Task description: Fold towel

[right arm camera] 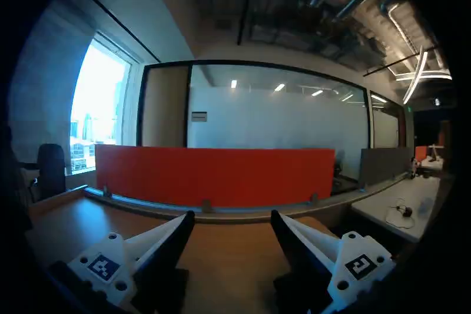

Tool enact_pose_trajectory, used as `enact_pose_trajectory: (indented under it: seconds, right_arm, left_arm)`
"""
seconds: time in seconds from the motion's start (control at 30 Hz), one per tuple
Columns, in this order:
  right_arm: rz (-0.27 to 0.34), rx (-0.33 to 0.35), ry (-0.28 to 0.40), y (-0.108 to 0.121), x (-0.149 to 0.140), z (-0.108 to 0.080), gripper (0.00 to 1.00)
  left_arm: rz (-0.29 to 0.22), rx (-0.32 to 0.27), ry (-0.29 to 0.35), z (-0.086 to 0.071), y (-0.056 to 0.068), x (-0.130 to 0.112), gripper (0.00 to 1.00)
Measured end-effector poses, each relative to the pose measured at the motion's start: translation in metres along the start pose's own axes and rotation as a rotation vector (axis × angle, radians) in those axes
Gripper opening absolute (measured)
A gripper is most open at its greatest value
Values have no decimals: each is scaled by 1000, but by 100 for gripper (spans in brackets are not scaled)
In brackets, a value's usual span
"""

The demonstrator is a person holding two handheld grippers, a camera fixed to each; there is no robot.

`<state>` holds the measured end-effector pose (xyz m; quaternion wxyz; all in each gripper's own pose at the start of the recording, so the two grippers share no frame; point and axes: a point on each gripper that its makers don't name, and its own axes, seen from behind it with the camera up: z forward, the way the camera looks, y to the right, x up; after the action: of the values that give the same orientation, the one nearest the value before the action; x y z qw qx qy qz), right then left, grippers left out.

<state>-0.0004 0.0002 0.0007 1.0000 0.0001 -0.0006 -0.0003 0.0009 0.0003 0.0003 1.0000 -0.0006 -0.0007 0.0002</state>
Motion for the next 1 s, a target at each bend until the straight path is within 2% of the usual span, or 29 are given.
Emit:
enact_pose_trajectory:
  seconds: [0.27,0.4,0.7,0.87,1.0]
  right_arm:
    - [-15,18,-17,-3,1,4,100]
    - [-34,52,-35,-10,1,5,100]
    - [-123,217,-99,-42,-4,-2,100]
    - [-178,326,-145,-59,-6,-10,100]
    - [-205,380,-171,-67,-6,-16,100]
  left_arm:
    - [8,-33,-30,4,5,4,99]
    - [19,-64,-49,6,12,1,100]
    - [76,-185,-107,4,31,-4,100]
    - [131,-272,-145,-2,46,-8,100]
    - [150,-319,-168,-6,53,-9,100]
